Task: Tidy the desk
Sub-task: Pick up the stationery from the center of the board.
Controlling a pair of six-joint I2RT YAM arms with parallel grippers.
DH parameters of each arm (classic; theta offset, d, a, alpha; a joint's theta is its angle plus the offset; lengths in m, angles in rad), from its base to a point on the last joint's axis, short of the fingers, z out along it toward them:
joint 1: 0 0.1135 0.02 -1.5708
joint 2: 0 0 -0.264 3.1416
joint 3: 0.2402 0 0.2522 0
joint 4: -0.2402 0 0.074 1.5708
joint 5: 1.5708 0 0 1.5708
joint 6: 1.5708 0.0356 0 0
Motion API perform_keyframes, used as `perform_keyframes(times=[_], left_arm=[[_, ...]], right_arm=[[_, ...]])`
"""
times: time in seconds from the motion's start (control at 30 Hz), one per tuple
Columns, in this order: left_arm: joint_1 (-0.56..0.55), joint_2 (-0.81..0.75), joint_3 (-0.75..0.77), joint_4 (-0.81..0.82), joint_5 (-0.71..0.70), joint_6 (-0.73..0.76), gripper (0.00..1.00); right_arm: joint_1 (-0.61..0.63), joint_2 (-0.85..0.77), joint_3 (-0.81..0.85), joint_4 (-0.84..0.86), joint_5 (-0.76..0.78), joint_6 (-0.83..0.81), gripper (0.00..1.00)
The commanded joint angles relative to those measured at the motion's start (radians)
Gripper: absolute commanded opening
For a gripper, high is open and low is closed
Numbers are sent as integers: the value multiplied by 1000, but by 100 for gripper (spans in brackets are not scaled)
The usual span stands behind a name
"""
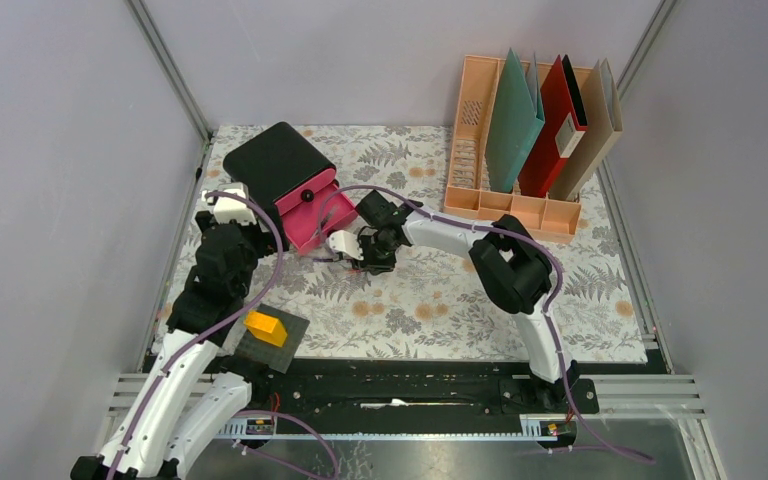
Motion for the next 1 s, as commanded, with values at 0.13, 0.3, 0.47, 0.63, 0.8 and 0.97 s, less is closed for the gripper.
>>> perform_keyframes(times=[0.13,0.3,0.47,0.63,0.8,0.97], left_arm=[[13,-6,-1,55,16,-17,99],[15,-8,-1,54,20,-19,99],[17,-8,-1,53,20,-21,99],[19,-12,0,55,17,-22,99],[20,-19,0,54,8,-23,99],[23,-48,-5,60,-31,-31,99]], right_arm=[[16,27,16,2,29,38,18],[20,6,-12,3,36,48,9],[23,-28,-35,1,39,69,0],[23,-82,-40,1,20,90,0],[24,-139,-6,-38,1,68,0],[24,-154,79,-107,11,32,0]])
